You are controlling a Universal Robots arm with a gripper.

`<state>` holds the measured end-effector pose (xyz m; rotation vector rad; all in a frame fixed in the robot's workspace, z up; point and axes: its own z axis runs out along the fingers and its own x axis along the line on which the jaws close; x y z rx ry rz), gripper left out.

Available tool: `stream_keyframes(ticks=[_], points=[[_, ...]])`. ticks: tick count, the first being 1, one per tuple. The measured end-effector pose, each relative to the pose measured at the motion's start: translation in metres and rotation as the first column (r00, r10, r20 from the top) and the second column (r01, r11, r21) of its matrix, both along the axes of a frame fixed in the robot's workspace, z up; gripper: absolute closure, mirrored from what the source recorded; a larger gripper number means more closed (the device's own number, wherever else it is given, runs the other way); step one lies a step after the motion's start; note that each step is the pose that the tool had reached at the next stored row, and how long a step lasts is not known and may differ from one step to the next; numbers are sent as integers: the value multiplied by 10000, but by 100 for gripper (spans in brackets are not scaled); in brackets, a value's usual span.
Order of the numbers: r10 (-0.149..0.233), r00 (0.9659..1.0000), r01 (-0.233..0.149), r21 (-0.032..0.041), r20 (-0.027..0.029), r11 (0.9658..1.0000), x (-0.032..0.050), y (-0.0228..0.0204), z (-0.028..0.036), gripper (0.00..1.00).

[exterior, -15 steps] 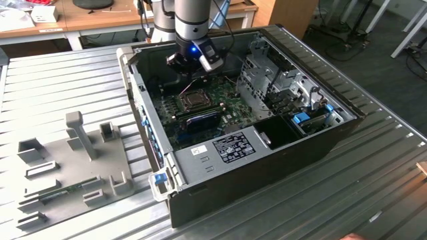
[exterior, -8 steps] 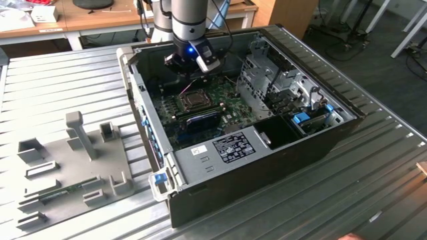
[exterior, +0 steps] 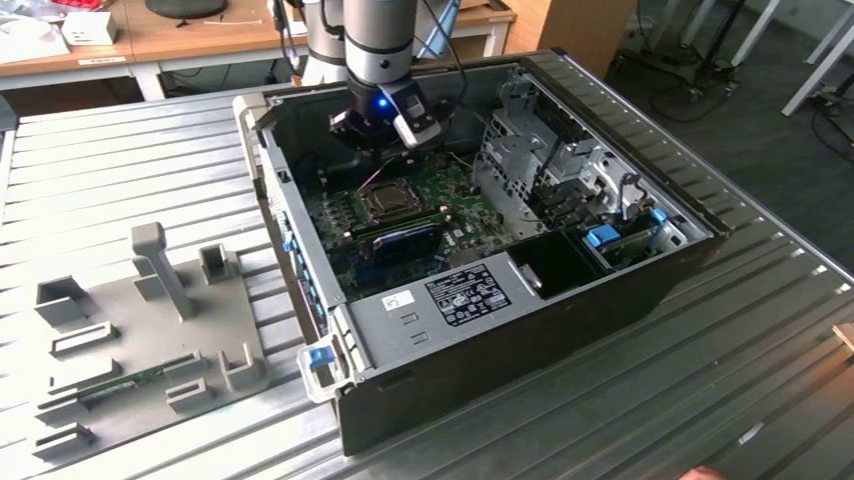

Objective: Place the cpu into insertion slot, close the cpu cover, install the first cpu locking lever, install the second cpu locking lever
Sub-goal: 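Install the first cpu locking lever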

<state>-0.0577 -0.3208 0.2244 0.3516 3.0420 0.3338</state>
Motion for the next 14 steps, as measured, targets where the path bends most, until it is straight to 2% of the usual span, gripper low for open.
stream_keyframes(ticks=[14], points=[[0,10000,0,-4,-2,10000,43,-1,-58,90]])
